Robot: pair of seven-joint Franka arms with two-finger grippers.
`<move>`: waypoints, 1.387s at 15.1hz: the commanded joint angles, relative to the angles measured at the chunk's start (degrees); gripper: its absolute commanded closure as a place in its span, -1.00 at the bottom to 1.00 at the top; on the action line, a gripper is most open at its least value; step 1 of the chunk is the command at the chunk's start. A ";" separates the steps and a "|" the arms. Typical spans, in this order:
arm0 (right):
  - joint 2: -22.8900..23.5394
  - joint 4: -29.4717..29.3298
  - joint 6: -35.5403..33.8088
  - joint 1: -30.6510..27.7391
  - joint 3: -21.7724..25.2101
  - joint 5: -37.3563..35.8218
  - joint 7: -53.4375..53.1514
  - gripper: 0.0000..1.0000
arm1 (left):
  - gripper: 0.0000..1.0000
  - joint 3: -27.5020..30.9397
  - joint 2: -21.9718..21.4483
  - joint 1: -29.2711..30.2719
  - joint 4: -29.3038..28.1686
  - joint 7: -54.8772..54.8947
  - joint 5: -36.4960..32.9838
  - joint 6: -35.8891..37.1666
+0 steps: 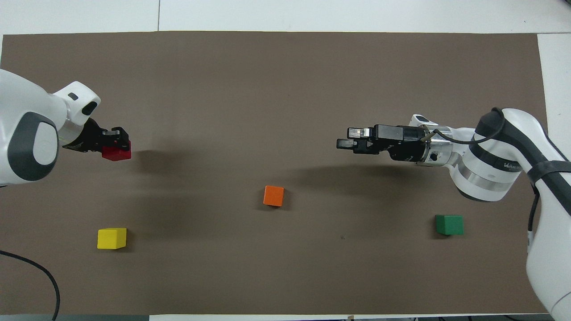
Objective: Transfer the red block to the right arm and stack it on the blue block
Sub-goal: 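Carry the red cube toward the right gripper while it reaches over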
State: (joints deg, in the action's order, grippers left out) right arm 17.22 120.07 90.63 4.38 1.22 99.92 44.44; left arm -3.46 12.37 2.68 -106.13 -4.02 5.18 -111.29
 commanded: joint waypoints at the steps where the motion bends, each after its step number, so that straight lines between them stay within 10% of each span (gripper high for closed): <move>1: 2.63 -2.12 -6.32 0.71 -1.56 6.84 0.12 -1.00 | 1.00 -0.05 -2.07 -0.92 6.98 -12.79 6.91 11.15; 10: 8.69 -4.32 -23.64 4.05 -2.45 13.53 -2.08 -1.00 | 1.00 -7.52 -12.44 -2.76 8.31 -60.55 28.30 21.63; 21: 16.70 -10.47 -30.34 8.62 -5.61 22.61 -2.69 -1.00 | 1.00 -8.05 -16.50 -16.38 1.02 -95.44 36.48 2.14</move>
State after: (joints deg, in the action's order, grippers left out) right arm 31.69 111.76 62.07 13.30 -4.21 121.71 43.09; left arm -12.40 -1.45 -11.40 -101.58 -93.96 39.84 -104.78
